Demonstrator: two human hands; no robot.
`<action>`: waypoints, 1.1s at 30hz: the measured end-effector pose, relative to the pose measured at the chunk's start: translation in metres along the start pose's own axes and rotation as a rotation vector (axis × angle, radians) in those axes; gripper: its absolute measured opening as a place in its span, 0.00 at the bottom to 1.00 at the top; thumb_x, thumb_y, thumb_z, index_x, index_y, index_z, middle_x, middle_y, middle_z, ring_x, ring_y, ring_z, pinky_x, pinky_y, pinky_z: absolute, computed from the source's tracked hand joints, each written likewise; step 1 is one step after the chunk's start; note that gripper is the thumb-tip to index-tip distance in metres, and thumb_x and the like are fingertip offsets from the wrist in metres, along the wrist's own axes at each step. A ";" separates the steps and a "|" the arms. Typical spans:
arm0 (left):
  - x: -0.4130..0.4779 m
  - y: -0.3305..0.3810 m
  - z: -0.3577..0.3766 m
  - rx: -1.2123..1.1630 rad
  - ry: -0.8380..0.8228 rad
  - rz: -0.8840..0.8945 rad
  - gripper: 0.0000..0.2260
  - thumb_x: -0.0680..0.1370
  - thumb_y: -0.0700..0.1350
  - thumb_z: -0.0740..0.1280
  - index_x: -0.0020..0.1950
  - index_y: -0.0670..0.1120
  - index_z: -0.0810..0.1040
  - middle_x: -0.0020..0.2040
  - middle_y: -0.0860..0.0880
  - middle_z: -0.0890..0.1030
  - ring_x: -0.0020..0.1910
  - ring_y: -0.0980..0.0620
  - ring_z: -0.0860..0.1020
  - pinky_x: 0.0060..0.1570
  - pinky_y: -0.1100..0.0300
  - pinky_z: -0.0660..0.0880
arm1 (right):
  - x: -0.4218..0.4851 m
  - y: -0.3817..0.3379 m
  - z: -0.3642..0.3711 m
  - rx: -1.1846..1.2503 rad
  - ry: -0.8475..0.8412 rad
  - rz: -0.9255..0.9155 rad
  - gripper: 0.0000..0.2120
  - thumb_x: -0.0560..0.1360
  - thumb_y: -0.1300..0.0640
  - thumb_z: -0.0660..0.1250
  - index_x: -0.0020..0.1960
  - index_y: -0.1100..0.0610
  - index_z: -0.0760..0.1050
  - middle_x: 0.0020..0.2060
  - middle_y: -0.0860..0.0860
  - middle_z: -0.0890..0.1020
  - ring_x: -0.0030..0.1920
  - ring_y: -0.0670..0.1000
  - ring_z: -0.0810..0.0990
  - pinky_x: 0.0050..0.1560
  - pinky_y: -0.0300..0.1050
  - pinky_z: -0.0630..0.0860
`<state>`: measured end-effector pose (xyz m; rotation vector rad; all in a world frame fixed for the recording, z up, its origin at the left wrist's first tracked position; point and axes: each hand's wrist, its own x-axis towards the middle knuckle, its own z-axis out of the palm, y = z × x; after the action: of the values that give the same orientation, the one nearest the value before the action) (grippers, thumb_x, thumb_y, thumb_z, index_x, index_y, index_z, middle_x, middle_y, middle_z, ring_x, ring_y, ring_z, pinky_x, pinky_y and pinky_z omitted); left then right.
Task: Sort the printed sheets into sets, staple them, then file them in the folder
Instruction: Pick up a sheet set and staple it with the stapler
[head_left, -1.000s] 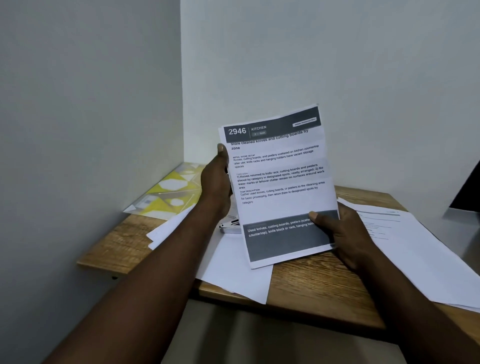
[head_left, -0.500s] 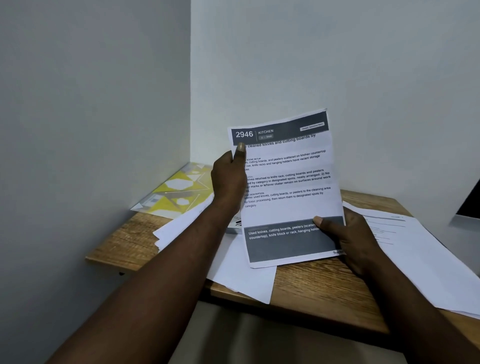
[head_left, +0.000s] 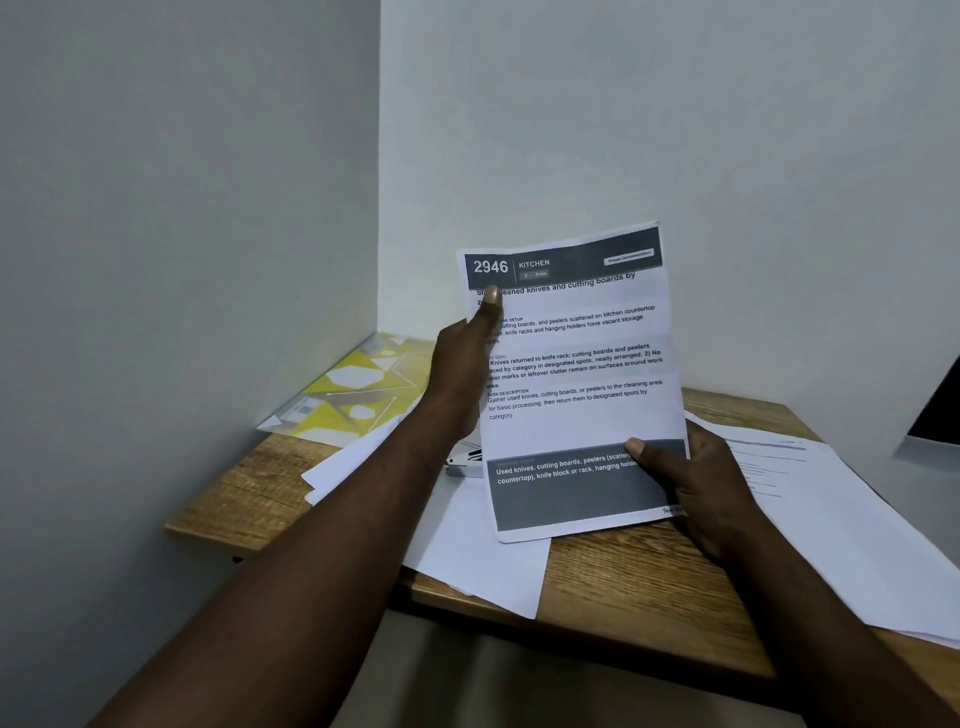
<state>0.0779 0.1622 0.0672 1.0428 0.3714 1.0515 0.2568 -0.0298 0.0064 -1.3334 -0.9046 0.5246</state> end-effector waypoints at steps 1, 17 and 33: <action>-0.003 0.000 0.002 -0.008 -0.042 -0.022 0.21 0.83 0.55 0.69 0.66 0.39 0.82 0.59 0.41 0.86 0.58 0.39 0.85 0.60 0.38 0.81 | 0.000 0.000 -0.001 0.002 0.013 -0.004 0.14 0.77 0.62 0.74 0.61 0.56 0.81 0.53 0.55 0.89 0.52 0.58 0.88 0.56 0.58 0.83; -0.043 -0.028 0.055 0.378 -0.087 0.092 0.07 0.81 0.49 0.73 0.52 0.46 0.86 0.48 0.47 0.89 0.49 0.45 0.88 0.57 0.45 0.82 | -0.009 -0.028 -0.025 0.053 0.223 -0.103 0.07 0.81 0.59 0.72 0.58 0.58 0.82 0.49 0.55 0.89 0.51 0.60 0.88 0.52 0.54 0.86; -0.076 -0.063 0.083 0.692 0.002 0.102 0.10 0.84 0.53 0.66 0.48 0.51 0.83 0.45 0.51 0.86 0.48 0.48 0.84 0.52 0.51 0.81 | -0.033 -0.030 -0.016 -0.086 0.216 -0.087 0.20 0.77 0.39 0.74 0.63 0.47 0.80 0.53 0.47 0.88 0.51 0.49 0.88 0.51 0.53 0.85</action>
<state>0.1313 0.0487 0.0398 1.6887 0.7181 1.0349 0.2458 -0.0710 0.0275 -1.3926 -0.8091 0.2702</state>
